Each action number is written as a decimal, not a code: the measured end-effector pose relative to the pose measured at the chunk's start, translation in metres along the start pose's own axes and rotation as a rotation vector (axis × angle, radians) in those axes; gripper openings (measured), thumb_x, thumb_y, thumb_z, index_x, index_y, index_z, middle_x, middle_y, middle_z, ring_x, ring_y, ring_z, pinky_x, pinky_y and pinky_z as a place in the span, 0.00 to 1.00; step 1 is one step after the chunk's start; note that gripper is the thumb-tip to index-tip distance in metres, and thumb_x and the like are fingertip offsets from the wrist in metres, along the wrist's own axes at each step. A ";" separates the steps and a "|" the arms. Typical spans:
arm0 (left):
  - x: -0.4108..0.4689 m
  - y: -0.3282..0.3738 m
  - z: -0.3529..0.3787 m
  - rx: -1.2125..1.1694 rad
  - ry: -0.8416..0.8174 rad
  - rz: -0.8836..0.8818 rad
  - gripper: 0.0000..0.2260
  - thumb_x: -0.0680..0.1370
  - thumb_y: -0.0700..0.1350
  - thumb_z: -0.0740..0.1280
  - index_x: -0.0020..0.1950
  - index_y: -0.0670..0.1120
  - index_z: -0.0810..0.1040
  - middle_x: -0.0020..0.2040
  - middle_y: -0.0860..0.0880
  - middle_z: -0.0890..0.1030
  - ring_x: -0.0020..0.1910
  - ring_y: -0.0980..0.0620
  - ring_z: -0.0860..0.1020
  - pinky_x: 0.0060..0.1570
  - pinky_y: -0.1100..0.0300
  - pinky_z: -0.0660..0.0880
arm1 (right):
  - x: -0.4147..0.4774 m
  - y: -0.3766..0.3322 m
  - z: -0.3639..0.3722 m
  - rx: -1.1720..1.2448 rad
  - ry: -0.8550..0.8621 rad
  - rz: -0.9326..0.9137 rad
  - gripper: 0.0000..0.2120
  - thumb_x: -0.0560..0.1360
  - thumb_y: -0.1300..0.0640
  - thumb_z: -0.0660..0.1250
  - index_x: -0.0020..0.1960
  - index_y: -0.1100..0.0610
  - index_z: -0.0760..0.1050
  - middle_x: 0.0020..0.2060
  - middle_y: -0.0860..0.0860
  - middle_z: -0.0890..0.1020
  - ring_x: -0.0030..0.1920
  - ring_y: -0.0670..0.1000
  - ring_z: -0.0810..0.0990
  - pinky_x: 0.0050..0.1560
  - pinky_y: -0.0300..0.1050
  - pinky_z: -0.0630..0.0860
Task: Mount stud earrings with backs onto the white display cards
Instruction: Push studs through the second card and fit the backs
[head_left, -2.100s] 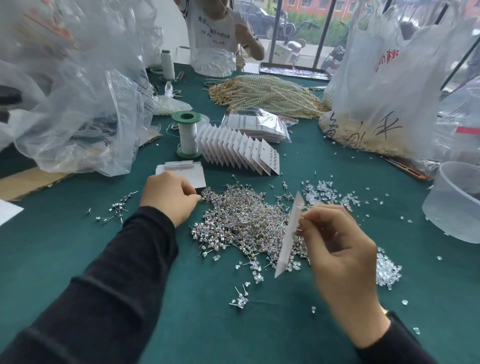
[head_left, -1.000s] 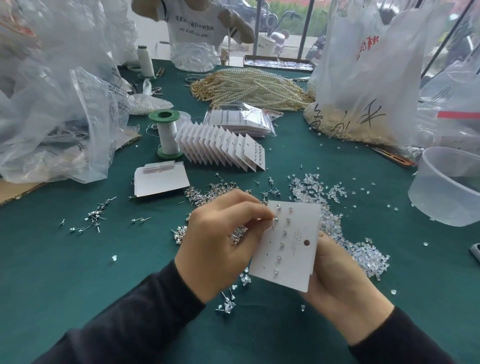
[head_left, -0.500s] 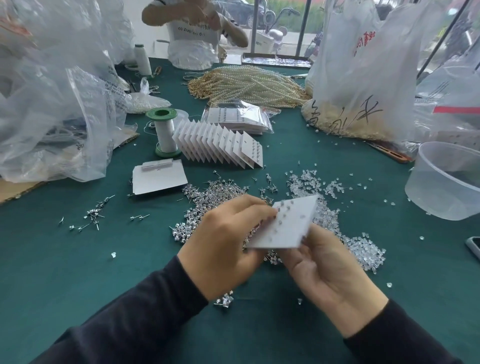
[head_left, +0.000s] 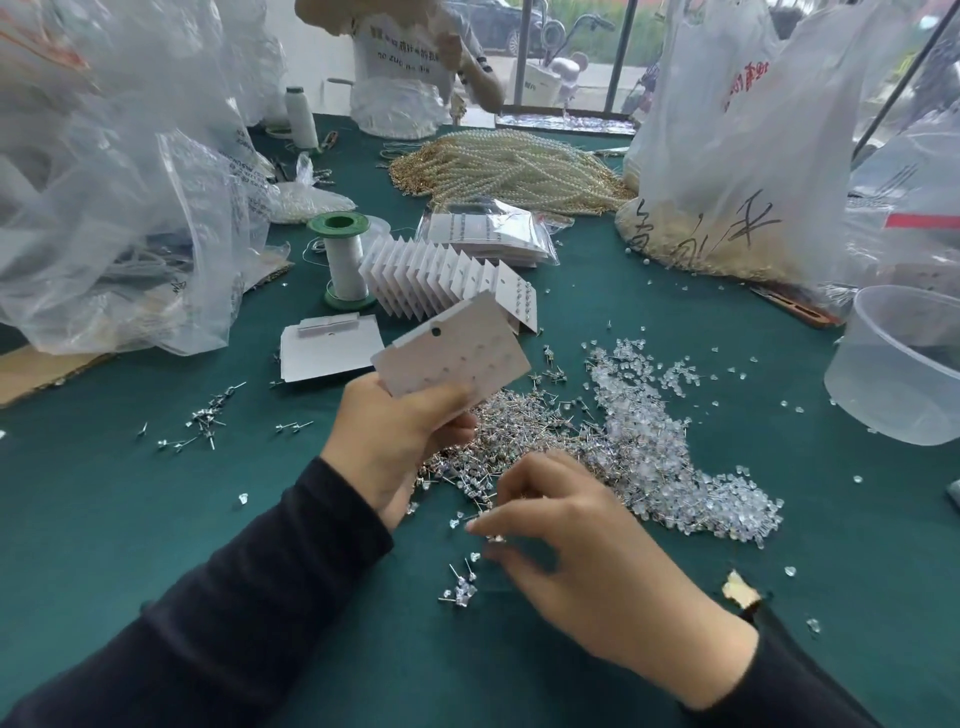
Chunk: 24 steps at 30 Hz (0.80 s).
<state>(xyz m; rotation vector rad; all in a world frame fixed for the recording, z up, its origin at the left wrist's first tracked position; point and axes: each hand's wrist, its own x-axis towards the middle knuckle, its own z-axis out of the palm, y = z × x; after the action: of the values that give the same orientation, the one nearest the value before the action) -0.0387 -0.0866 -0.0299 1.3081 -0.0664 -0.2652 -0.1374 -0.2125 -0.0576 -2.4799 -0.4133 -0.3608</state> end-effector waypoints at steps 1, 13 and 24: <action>0.000 0.000 0.000 -0.019 -0.012 -0.013 0.07 0.70 0.30 0.67 0.38 0.42 0.77 0.26 0.51 0.79 0.23 0.55 0.75 0.24 0.66 0.74 | 0.000 -0.001 0.001 -0.047 -0.034 -0.015 0.06 0.69 0.58 0.71 0.44 0.52 0.83 0.39 0.49 0.76 0.42 0.50 0.72 0.45 0.43 0.71; 0.000 -0.003 -0.001 -0.112 -0.147 -0.176 0.06 0.71 0.30 0.65 0.46 0.36 0.77 0.32 0.44 0.83 0.31 0.49 0.82 0.30 0.62 0.79 | 0.005 0.004 -0.011 0.270 0.340 0.268 0.11 0.68 0.66 0.72 0.38 0.50 0.78 0.34 0.43 0.82 0.37 0.45 0.80 0.41 0.39 0.77; -0.012 -0.013 0.009 -0.036 -0.194 -0.230 0.08 0.72 0.28 0.64 0.51 0.31 0.74 0.35 0.40 0.82 0.29 0.49 0.82 0.29 0.63 0.79 | 0.009 0.006 -0.012 0.162 0.611 0.251 0.08 0.67 0.63 0.73 0.39 0.50 0.79 0.32 0.43 0.81 0.35 0.45 0.79 0.39 0.41 0.76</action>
<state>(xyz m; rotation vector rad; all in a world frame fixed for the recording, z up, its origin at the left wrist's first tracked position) -0.0536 -0.0951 -0.0388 1.2514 -0.0748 -0.5872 -0.1288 -0.2220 -0.0480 -2.0942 0.1155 -0.8998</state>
